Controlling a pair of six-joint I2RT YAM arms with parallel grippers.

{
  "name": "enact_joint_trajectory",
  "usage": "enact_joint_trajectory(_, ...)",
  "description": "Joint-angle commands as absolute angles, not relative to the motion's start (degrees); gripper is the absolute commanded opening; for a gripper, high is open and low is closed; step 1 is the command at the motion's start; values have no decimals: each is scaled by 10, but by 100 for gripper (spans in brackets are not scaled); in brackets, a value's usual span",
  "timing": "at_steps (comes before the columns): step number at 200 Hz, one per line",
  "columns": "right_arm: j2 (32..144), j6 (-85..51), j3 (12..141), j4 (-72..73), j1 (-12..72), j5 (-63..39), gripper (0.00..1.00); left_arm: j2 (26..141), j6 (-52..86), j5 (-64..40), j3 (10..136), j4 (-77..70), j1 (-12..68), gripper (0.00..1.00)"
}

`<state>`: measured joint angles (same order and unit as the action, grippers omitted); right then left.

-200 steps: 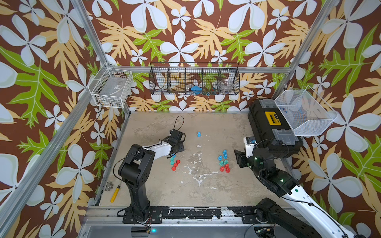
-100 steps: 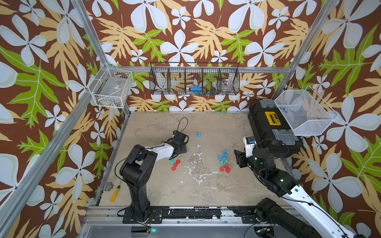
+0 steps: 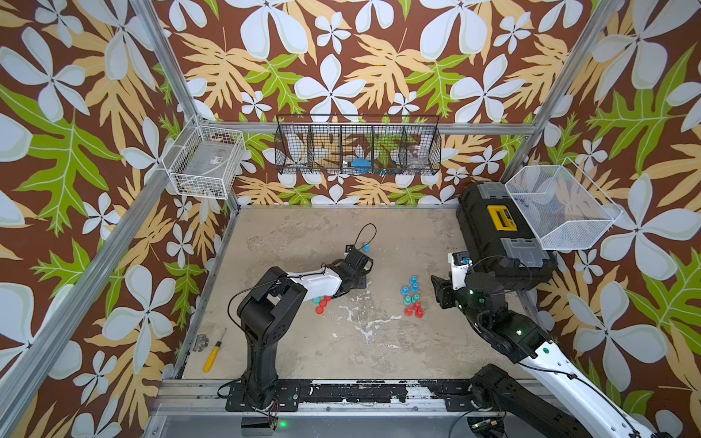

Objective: Close the stamp cap
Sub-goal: Move the cover to the center of the board.

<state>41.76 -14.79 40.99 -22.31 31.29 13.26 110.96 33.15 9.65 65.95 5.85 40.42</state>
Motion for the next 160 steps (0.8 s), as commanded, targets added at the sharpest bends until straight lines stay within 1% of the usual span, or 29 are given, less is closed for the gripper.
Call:
enact_joint_trajectory(1,417,-150,412,-215,314,131,57,1135,340,88,680,114,429,52)
enact_joint_trajectory(38,415,-150,411,-216,314,130,57,1135,350,89,694,115,464,52)
enact_joint_trajectory(160,437,-151,412,-215,314,114,57,1073,356,82,672,123,475,52)
